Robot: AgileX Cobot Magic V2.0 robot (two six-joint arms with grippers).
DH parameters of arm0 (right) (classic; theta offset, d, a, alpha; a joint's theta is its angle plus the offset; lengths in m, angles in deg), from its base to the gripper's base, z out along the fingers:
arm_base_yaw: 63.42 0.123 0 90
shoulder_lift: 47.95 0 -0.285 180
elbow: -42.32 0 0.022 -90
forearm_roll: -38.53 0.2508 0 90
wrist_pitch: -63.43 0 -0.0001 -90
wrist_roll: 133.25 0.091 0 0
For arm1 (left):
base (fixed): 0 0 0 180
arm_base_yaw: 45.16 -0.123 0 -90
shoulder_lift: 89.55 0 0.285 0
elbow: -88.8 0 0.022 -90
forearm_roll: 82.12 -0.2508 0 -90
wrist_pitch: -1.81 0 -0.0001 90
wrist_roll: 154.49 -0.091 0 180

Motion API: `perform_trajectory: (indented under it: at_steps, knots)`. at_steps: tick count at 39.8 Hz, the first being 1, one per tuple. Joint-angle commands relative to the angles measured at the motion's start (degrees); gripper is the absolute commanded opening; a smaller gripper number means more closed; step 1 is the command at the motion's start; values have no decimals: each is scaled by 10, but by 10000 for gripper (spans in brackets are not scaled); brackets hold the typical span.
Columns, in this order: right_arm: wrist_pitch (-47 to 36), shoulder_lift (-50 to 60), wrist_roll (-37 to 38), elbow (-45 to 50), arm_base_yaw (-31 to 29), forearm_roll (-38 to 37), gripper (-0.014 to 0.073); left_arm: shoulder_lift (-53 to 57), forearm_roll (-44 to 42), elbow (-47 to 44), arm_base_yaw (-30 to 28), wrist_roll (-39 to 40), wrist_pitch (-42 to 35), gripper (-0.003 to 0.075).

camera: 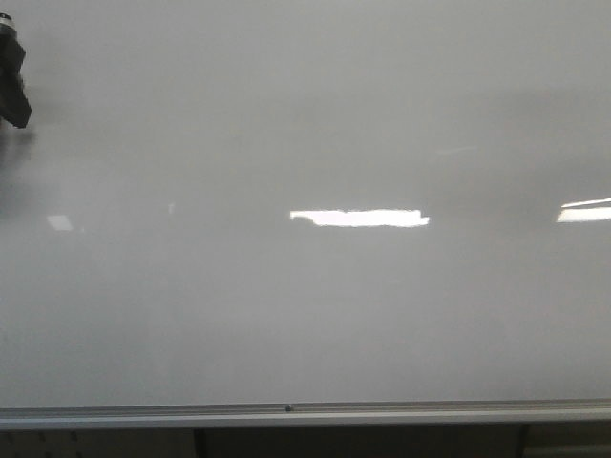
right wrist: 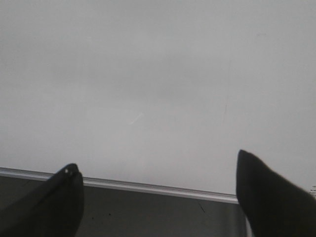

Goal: Write number 2 on whiteboard

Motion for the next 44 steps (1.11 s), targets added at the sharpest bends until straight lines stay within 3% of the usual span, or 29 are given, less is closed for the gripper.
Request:
perform_trajectory:
  at_steps: [1,21,28,35,40,44]
  knots:
    - [-43,-1,-3,-14,-1,0,644,9,8,24,3,1,-47,498]
    - [-44,-1,-3,-14,-1,0,644,-2,-1,25,32,1,-81,102]
    - [-43,-1,-3,-14,-1,0,644,4,-10,25,32,1,-59,-7]
    - [4,-1,-3,-40,-1,25,644,52,-60,27,34,-2,16,-20]
    - [77,-20,-15,-81,-1,28,644,102,-60,27,36,-69,91,-19]
    - [142,-47,-71,-119,-1,52,644,139,-29,27,36,-142,154,-19]
